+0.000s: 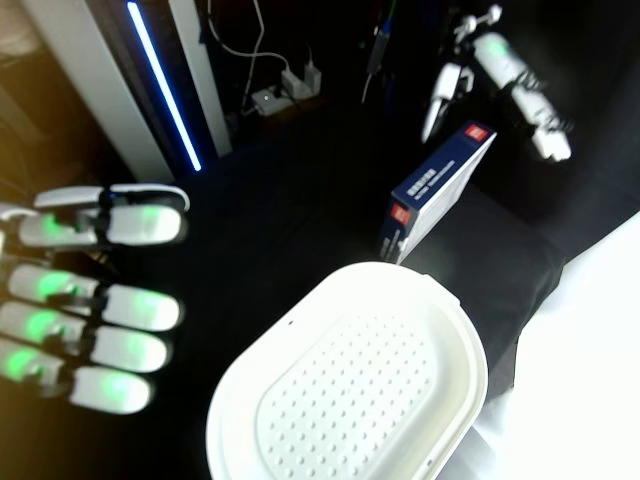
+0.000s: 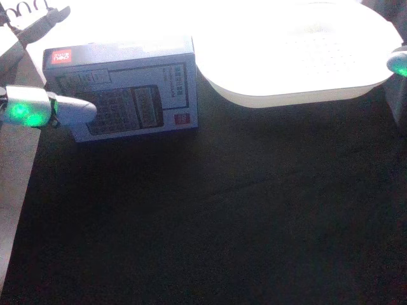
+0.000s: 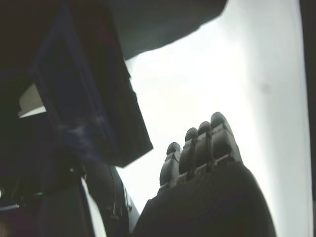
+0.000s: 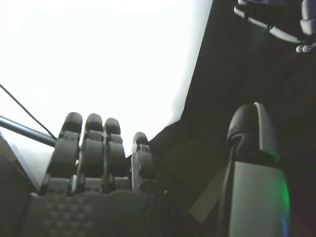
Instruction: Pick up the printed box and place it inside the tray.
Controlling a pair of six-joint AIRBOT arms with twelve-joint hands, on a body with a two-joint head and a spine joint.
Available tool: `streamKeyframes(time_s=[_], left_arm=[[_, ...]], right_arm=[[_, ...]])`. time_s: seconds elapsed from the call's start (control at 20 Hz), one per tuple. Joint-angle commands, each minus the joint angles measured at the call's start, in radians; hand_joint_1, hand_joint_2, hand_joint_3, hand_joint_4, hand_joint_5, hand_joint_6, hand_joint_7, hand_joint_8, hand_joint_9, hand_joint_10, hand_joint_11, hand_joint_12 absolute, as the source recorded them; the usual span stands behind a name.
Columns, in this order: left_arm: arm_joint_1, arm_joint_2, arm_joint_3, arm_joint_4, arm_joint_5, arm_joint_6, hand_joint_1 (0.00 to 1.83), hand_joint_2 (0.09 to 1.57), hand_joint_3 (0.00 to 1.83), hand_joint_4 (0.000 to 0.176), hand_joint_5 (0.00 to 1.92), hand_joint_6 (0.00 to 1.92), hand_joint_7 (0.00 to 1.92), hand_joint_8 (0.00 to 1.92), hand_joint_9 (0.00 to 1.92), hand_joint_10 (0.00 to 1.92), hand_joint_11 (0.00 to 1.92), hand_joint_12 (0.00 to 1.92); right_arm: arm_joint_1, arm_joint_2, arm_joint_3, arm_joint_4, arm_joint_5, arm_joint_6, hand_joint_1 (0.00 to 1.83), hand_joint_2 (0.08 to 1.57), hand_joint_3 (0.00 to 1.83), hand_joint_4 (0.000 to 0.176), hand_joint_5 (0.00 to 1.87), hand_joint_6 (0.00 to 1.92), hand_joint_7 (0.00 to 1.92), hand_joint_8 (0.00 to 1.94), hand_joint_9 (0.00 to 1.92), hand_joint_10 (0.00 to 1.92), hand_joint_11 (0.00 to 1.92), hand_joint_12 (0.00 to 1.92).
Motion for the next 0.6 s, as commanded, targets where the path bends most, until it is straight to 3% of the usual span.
streamKeyframes(time_s=[0.0,0.05,0.1,0.15,0.2,0.25,0.3,0.35,0.4,0.45,0.5,0.55], left_arm=[[-0.010,-0.001,0.011,-0.004,-0.105,-0.010,0.71,0.74,0.00,0.137,0.00,0.00,0.00,0.00,0.00,0.00,0.00,0.00],[-0.010,-0.009,0.018,-0.004,-0.099,-0.015,0.73,0.73,0.00,0.158,0.00,0.00,0.00,0.00,0.00,0.00,0.00,0.00],[-0.010,-0.016,0.023,-0.004,-0.093,-0.016,0.73,0.73,0.00,0.149,0.00,0.00,0.00,0.00,0.01,0.00,0.00,0.00],[-0.010,-0.024,0.030,-0.004,-0.086,-0.018,0.75,0.70,0.00,0.135,0.00,0.00,0.02,0.01,0.03,0.01,0.02,0.01],[-0.010,-0.033,0.038,-0.004,-0.079,-0.024,0.74,0.68,0.00,0.104,0.00,0.00,0.03,0.01,0.04,0.01,0.03,0.02],[-0.010,-0.043,0.046,-0.004,-0.073,-0.031,0.79,0.68,0.00,0.087,0.00,0.00,0.04,0.01,0.03,0.01,0.02,0.01],[-0.008,-0.054,0.055,-0.004,-0.067,-0.042,0.79,0.68,0.00,0.079,0.00,0.00,0.05,0.01,0.04,0.01,0.03,0.02],[-0.008,-0.064,0.062,-0.004,-0.062,-0.048,0.80,0.69,0.00,0.057,0.00,0.00,0.06,0.01,0.05,0.01,0.03,0.02],[-0.008,-0.073,0.068,-0.003,-0.057,-0.050,0.74,0.71,0.00,0.054,0.00,0.00,0.08,0.02,0.07,0.02,0.06,0.04],[-0.008,-0.079,0.072,-0.001,-0.051,-0.051,0.72,0.71,0.00,0.054,0.00,0.00,0.10,0.01,0.10,0.00,0.01,0.21],[-0.008,-0.085,0.077,0.007,-0.047,-0.061,0.73,0.72,0.00,0.038,0.00,0.00,0.12,0.01,0.12,0.00,0.00,0.28],[-0.009,-0.094,0.086,0.020,-0.039,-0.074,0.91,0.78,0.01,0.000,0.22,0.02,0.33,0.02,0.34,0.03,0.00,0.76]], right_arm=[[0.014,0.005,0.007,0.025,0.114,0.005,0.77,0.78,0.00,0.168,0.00,0.00,0.09,0.00,0.11,0.00,0.00,0.06],[0.014,0.005,0.007,0.025,0.114,0.005,0.77,0.79,0.00,0.166,0.00,0.00,0.09,0.00,0.10,0.00,0.00,0.01],[0.014,0.005,0.007,0.025,0.114,0.005,0.76,0.79,0.00,0.164,0.00,0.00,0.09,0.00,0.11,0.00,0.00,0.00],[0.014,0.004,0.007,0.025,0.114,0.005,0.77,0.80,0.01,0.158,0.00,0.00,0.09,0.00,0.11,0.00,0.01,0.00],[0.014,0.004,0.007,0.025,0.114,0.005,0.77,0.80,0.01,0.153,0.01,0.00,0.09,0.00,0.10,0.00,0.01,0.01],[0.014,0.004,0.007,0.025,0.114,0.005,0.77,0.82,0.01,0.142,0.02,0.01,0.09,0.00,0.10,0.00,0.04,0.02],[0.014,0.004,0.007,0.025,0.114,0.005,0.75,0.82,0.01,0.144,0.03,0.01,0.12,0.01,0.11,0.00,0.06,0.03],[0.014,0.004,0.007,0.025,0.114,0.005,0.76,0.84,0.01,0.138,0.06,0.01,0.15,0.01,0.12,0.00,0.06,0.04],[0.014,0.004,0.007,0.025,0.114,0.005,0.77,0.85,0.01,0.140,0.08,0.01,0.17,0.01,0.13,0.01,0.06,0.04],[0.014,0.004,0.007,0.025,0.114,0.005,0.79,0.85,0.01,0.132,0.10,0.01,0.20,0.02,0.13,0.00,0.06,0.04],[0.014,0.004,0.007,0.025,0.114,0.005,0.79,0.85,0.00,0.124,0.12,0.00,0.23,0.00,0.13,0.00,0.05,0.07],[0.014,0.004,0.007,0.025,0.114,0.005,0.76,0.85,0.00,0.122,0.14,0.00,0.23,0.00,0.15,0.00,0.01,0.25]])
